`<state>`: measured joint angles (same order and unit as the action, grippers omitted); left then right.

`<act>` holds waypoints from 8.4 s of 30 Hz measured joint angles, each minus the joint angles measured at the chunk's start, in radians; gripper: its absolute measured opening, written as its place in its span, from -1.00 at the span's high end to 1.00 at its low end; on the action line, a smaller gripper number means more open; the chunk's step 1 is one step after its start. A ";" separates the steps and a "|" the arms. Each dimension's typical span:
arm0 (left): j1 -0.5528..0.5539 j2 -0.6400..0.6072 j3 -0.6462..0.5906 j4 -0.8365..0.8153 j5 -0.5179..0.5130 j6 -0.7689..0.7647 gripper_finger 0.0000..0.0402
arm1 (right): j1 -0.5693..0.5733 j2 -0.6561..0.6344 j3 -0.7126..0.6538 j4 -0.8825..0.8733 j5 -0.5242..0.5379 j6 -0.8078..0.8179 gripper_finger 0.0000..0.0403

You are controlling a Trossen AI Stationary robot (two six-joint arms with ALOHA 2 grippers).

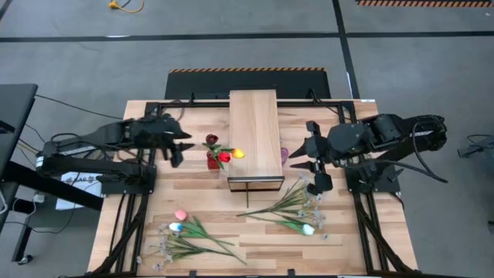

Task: Pick and place flowers into a vace then onto a shelf
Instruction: Put the light blue tulip into the purple flower vase

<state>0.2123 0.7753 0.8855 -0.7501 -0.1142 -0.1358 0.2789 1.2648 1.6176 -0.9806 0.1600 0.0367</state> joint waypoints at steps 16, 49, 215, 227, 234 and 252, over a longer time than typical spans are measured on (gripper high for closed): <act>-0.079 -0.378 -0.011 0.103 0.081 -0.060 0.23 | 0.025 -0.001 -0.221 -0.196 0.023 0.332 0.44; -0.540 -0.252 -0.154 0.394 -0.006 -0.018 0.23 | 0.385 0.360 -0.640 0.502 0.048 0.778 0.44; -0.559 0.849 0.388 0.525 0.228 -0.149 0.11 | 0.270 0.515 0.317 -0.453 0.134 0.167 1.00; -0.559 0.849 0.388 0.476 0.203 -0.155 0.15 | 0.270 0.515 0.317 -0.431 0.134 0.146 1.00; -0.559 0.849 0.388 0.451 0.173 -0.151 0.52 | 0.269 0.515 0.317 -0.429 0.135 0.139 1.00; -0.559 0.848 0.388 0.403 0.148 -0.124 0.99 | 0.268 0.516 0.372 -0.341 0.159 0.180 0.76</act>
<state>-0.3466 1.6238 1.2736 -0.3474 0.0342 -0.2594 0.5473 1.7809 1.9900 -1.3214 0.3191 0.2165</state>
